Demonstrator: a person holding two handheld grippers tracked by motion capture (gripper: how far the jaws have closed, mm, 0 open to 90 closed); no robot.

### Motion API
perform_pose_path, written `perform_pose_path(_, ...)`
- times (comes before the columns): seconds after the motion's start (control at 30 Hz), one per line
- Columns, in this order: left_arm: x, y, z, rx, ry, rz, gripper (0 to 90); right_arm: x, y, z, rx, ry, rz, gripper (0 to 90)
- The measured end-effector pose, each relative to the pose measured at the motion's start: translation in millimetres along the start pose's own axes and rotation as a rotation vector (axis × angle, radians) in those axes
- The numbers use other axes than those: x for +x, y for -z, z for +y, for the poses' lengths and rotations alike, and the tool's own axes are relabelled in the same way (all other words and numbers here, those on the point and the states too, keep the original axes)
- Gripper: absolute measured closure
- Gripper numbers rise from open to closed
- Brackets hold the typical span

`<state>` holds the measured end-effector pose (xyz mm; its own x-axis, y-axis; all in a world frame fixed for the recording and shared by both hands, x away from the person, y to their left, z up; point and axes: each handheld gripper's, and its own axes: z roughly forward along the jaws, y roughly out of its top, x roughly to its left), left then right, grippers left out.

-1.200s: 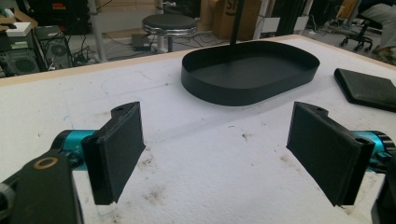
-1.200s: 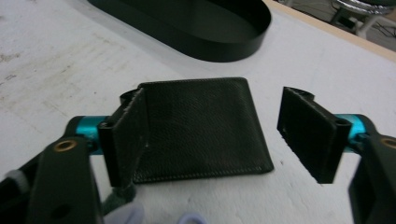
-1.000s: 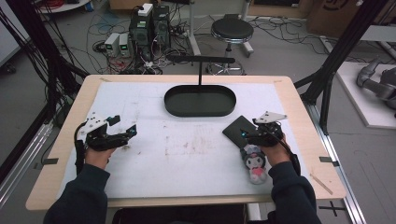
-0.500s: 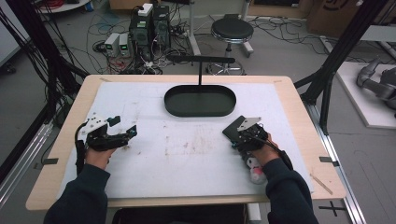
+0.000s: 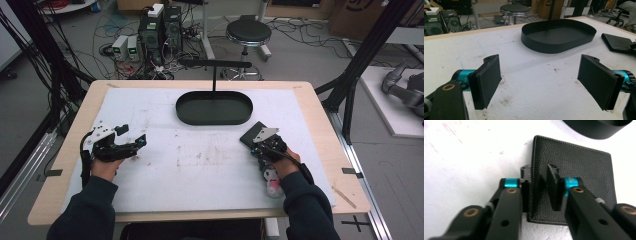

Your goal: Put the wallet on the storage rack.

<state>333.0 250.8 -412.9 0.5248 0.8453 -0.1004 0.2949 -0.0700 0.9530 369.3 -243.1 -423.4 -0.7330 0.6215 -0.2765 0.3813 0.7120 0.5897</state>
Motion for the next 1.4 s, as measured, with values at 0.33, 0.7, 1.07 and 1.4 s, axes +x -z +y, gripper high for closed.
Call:
perform_pose_path(0.33,0.8,0.0,-0.3,0.003,0.001,0.003,18.4,-17.0,24.8,-4.7,-0.143,-0.144,0.031,84.6)
perform_pose_path(0.7,1.0,-0.5,-0.7,0.006,0.001,0.004,18.4,-33.1,59.4,-7.5,-0.313,-0.278,-0.015,87.7)
perform_pose_path(1.07,0.6,-0.6,-1.6,0.008,0.001,0.005,18.4,-45.5,56.7,-18.5,-0.312,-0.359,-0.157,78.9)
perform_pose_path(1.4,1.0,-0.5,-1.9,0.012,0.001,0.005,18.4,-60.6,24.2,-53.5,-0.18,-0.397,-0.045,67.0)
